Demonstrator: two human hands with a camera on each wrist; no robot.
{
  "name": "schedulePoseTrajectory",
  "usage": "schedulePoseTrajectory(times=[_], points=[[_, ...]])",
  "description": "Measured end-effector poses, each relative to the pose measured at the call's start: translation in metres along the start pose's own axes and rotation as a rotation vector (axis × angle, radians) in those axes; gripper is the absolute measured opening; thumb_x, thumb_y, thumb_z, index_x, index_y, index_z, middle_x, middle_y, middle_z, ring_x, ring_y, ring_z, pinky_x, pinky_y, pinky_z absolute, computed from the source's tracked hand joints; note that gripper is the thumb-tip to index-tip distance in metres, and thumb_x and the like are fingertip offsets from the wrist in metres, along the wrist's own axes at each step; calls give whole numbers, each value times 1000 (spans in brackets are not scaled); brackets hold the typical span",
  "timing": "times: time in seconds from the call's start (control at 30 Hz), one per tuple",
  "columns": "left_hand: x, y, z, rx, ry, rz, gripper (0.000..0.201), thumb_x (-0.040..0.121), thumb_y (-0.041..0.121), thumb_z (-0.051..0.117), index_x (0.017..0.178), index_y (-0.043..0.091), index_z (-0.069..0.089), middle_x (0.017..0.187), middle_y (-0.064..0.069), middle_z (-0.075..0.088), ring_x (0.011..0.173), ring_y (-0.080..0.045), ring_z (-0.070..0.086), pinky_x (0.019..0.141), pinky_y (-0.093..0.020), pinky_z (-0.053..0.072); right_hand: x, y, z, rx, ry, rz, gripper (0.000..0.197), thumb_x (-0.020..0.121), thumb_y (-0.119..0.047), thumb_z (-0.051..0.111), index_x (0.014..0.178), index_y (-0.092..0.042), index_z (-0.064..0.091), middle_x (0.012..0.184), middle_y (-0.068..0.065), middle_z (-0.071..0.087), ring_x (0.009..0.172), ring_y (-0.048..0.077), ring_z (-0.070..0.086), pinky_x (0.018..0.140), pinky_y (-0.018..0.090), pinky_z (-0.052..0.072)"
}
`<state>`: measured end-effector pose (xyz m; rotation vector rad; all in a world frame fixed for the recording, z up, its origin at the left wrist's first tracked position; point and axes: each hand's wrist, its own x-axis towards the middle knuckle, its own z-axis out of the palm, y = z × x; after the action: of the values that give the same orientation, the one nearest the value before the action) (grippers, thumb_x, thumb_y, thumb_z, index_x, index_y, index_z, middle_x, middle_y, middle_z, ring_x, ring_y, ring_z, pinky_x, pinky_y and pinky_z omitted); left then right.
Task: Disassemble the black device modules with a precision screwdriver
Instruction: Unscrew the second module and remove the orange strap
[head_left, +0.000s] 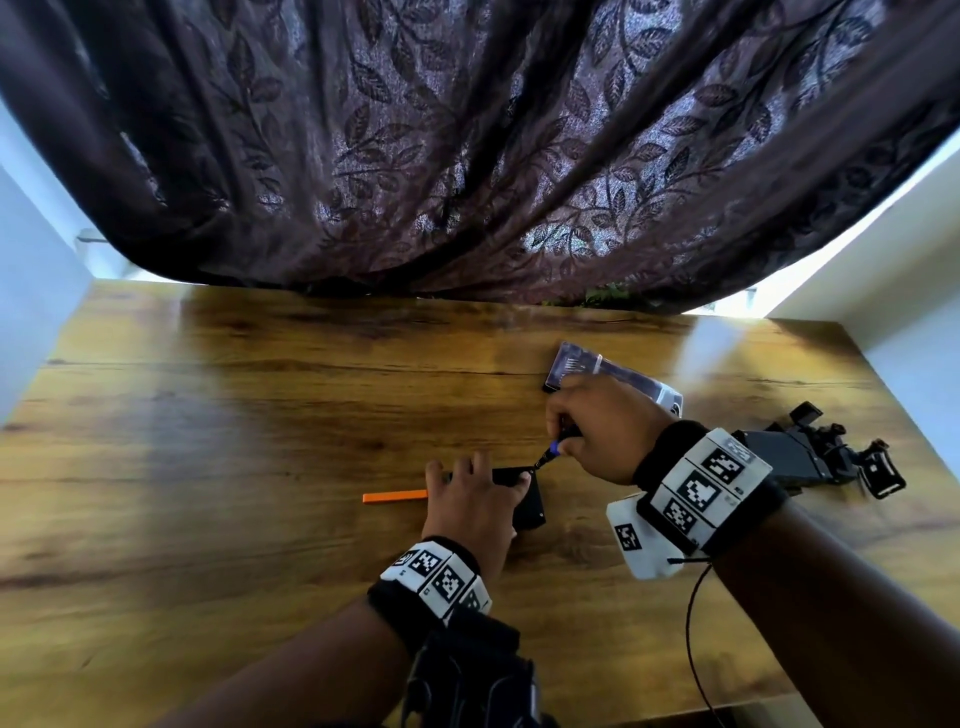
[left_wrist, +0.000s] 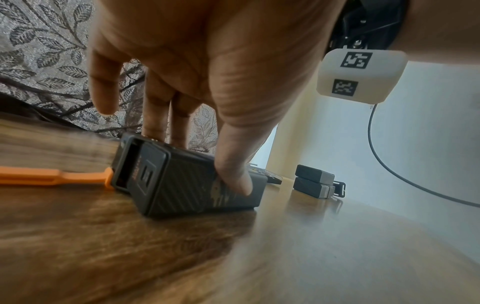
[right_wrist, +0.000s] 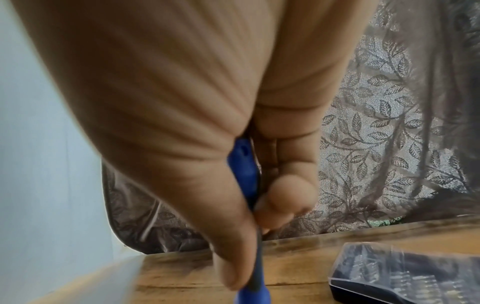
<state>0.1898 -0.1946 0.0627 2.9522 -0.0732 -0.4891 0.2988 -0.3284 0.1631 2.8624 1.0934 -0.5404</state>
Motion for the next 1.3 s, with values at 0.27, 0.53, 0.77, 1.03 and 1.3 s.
schedulePoseTrajectory(times=[0.27, 0.53, 0.77, 1.03, 1.3], points=[[1, -1, 1, -4, -5, 2, 65, 101, 42, 56, 157, 44, 23, 143, -12, 34, 132, -34, 37, 114, -62, 21, 4, -4, 5, -170, -28, 98, 40, 105, -44, 44, 90, -15, 67, 91, 4, 69, 85, 21, 65, 80, 38, 55], [0, 1, 3, 8, 20, 0, 65, 101, 44, 55, 156, 45, 22, 141, -11, 34, 129, -32, 38, 113, -60, 22, -5, -4, 4, 4, -4, -1, 13, 90, -16, 69, 98, -25, 64, 103, -11, 48, 92, 10, 52, 75, 23, 38], [0, -1, 2, 7, 7, 3, 65, 101, 42, 55, 157, 44, 22, 143, -12, 34, 131, -33, 37, 114, -61, 21, 6, -6, 2, -129, -6, 119, 35, 104, -41, 48, 90, -15, 66, 94, 5, 70, 89, 22, 65, 79, 35, 51], [0, -2, 2, -5, 5, 14, 65, 101, 42, 55, 157, 43, 22, 142, -12, 35, 131, -33, 37, 114, -62, 21, -3, 9, -1, 10, -55, 60, 24, 85, -12, 71, 105, -24, 65, 102, -15, 58, 87, 1, 56, 81, 24, 49], [2, -1, 3, 12, 7, 11, 65, 100, 43, 55, 156, 44, 22, 141, -12, 35, 130, -33, 38, 112, -60, 23, -2, -3, -2, -119, -70, 139, 36, 97, -46, 60, 73, -19, 60, 72, -3, 61, 75, 16, 64, 78, 37, 57]])
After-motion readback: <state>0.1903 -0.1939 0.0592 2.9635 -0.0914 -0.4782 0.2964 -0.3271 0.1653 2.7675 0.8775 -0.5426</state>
